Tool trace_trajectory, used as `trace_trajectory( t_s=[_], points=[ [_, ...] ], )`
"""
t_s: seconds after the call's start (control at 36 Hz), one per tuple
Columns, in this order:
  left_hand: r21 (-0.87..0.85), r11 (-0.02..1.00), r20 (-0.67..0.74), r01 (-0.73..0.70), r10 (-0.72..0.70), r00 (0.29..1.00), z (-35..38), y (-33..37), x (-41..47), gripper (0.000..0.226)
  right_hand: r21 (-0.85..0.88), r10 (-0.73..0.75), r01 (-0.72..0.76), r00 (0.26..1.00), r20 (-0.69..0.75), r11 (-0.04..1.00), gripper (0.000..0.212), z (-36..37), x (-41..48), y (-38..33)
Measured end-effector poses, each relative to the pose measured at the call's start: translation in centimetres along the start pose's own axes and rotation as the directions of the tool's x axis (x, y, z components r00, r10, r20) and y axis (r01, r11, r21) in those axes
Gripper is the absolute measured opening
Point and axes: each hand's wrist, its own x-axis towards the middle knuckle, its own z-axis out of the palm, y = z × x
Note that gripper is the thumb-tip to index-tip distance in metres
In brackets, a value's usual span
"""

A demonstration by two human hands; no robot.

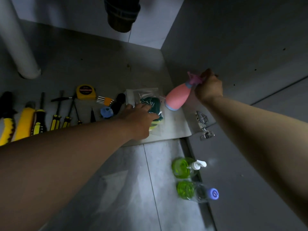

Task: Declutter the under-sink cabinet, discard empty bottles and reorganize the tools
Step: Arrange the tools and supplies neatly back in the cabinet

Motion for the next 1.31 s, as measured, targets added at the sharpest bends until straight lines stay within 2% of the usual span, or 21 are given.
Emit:
trace_trajectory(
  t_s=[0.11,0.17,0.25,0.31,0.36,0.42,0.5,0.61,0.67,0.78,0.92,1.03,1.17,1.22,1.31],
  points=[
    [-0.008,1.000,-0.049,0.000,0.000,0.999,0.0,0.4,-0.1,0.075,-0.044,-0.053,0.051,0.997,-0.050,0.998,0.045,-1.2,-3.1,1.0],
    [-0.014,1.000,-0.098,-0.001,0.000,0.995,0.0,0.6,-0.2,0.071,-0.079,-0.096,0.095,0.995,-0.019,0.992,0.042,-1.8,-5.7,2.1],
    [0.002,1.000,-0.157,0.012,-0.012,0.987,0.1,1.0,-0.5,0.067,-0.307,-0.098,0.170,0.966,0.238,0.936,0.026,-2.3,-10.4,4.5],
    [0.025,1.000,-0.212,0.017,-0.011,0.977,0.2,1.6,-0.7,0.064,-0.460,-0.007,0.220,0.907,0.421,0.860,0.025,-2.2,-13.6,6.6],
    [0.037,0.999,-0.284,0.007,0.004,0.959,0.2,2.2,-1.0,0.060,-0.547,0.109,0.246,0.838,0.535,0.800,0.027,-1.6,-16.3,8.8],
    [0.042,0.999,-0.340,-0.031,0.044,0.939,0.4,2.8,-1.3,0.057,-0.568,0.190,0.235,0.785,0.589,0.789,0.030,-0.9,-18.4,10.8],
    [0.027,0.994,-0.359,-0.103,0.106,0.927,0.6,3.6,-1.8,0.058,-0.530,0.193,0.154,0.818,0.541,0.834,0.029,-0.1,-20.1,12.5],
    [0.039,0.989,-0.296,-0.145,0.150,0.943,1.0,3.6,-2.3,0.063,-0.452,0.146,0.095,0.871,0.470,0.887,0.018,0.2,-20.1,12.0],
    [0.040,0.994,-0.231,-0.105,0.111,0.967,1.1,3.3,-2.3,0.071,-0.401,0.091,0.105,0.893,0.440,0.910,0.012,-0.4,-19.2,10.8],
    [0.061,0.998,-0.096,-0.012,0.018,0.995,1.2,2.7,-2.0,0.080,-0.344,-0.068,0.167,0.957,0.282,0.924,0.016,-3.2,-16.6,7.7],
    [0.059,0.998,-0.073,-0.020,0.025,0.997,1.2,2.3,-1.8,0.077,-0.285,-0.180,0.198,0.980,0.086,0.938,0.019,-5.9,-12.1,4.9],
    [0.014,1.000,-0.046,-0.024,0.024,0.999,0.8,1.9,-1.5,0.075,-0.199,-0.130,0.141,0.989,0.066,0.970,0.018,-5.7,-9.0,3.5],
    [-0.004,1.000,0.035,-0.027,0.027,0.999,1.1,1.0,-1.5,0.082,-0.140,-0.010,0.027,0.993,0.116,0.990,0.026,-3.6,-7.2,2.7],
    [-0.016,0.999,0.055,-0.030,0.031,0.998,1.0,0.9,-1.4,0.083,-0.093,0.060,-0.048,0.991,0.122,0.994,0.016,-2.7,-7.2,2.6],
    [-0.009,0.999,0.049,-0.033,0.034,0.998,0.7,1.0,-1.0,0.082,0.001,0.128,-0.129,0.987,0.099,0.992,0.028,-2.0,-7.7,2.8]
  ],
)
